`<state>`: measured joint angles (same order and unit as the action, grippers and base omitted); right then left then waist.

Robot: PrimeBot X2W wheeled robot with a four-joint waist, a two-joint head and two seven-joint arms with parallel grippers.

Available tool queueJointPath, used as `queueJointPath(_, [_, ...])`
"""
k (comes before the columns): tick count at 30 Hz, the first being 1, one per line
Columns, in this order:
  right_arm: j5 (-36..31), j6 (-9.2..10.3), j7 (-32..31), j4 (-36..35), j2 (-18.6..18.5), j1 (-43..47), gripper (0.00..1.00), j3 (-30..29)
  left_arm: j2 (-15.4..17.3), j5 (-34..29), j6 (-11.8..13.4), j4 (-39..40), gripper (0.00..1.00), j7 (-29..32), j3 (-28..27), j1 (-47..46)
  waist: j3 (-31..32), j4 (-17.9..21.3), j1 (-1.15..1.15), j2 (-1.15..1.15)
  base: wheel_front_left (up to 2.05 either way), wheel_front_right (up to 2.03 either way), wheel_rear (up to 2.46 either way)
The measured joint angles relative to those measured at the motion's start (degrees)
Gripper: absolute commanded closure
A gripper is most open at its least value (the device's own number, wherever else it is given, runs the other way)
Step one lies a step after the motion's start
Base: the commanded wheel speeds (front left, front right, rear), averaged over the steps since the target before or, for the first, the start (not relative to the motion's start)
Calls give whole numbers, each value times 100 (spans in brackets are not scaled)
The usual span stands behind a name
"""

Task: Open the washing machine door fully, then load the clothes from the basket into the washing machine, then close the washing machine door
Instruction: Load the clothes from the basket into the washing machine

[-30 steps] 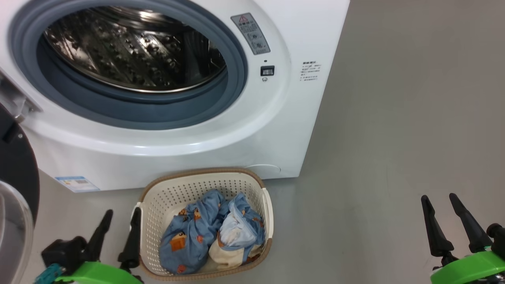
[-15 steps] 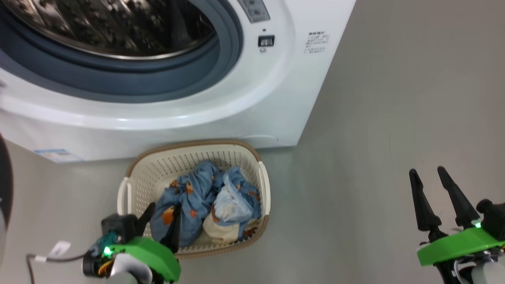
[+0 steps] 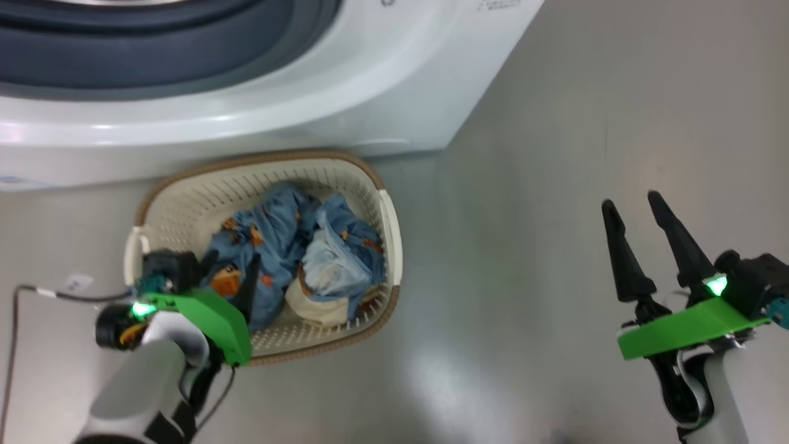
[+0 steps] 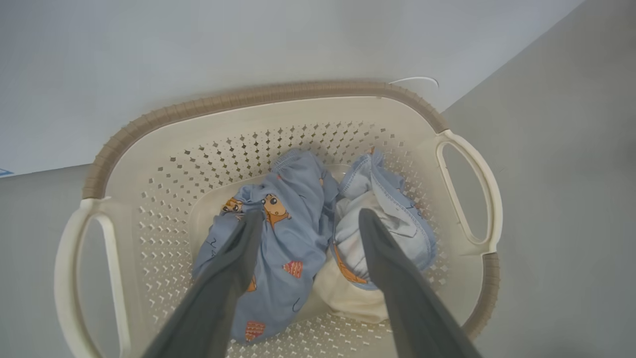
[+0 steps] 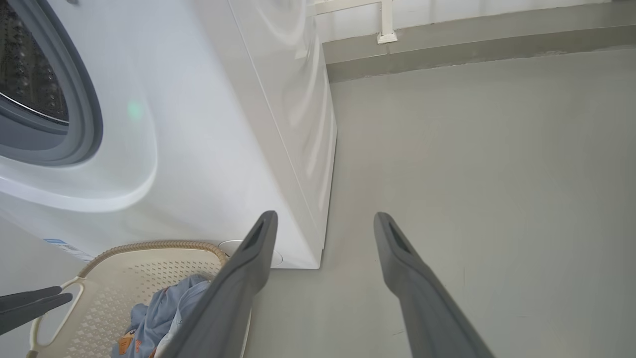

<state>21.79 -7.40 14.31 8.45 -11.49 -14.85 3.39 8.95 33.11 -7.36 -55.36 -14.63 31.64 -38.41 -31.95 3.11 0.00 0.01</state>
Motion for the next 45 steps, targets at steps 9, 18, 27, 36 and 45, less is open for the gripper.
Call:
queueJointPath(9, [-5, 0, 0, -55, 71, -420, 0, 242, 219, 259, -4, -738, 0, 0, 481, -809, -725, 291, 0, 0, 0, 0, 0])
queueJointPath(18, [-5, 0, 1, -165, 155, -567, 0, 260, 488, 769, -4, -994, 0, 235, 1135, -1429, -1372, 586, 0, 0, 0, 0, 0])
queueJointPath(27, [-14, 0, 1, -241, 277, -760, 0, 319, 716, 1170, -4, -1048, 0, 512, 1718, -1830, -1848, 827, 0, 0, 0, 0, 0])
queueJointPath(36, [-13, 0, 1, -290, 322, -872, 0, 378, 865, 1546, -4, -1159, 4, 665, 2087, -2060, -2088, 1030, 0, 0, 0, 0, 0])
queueJointPath(45, [-14, 0, 1, -315, 302, -868, 0, 321, 824, 2017, -4, -1136, 100, 569, 2343, -2051, -1907, 981, 0, 0, 0, 0, 0])
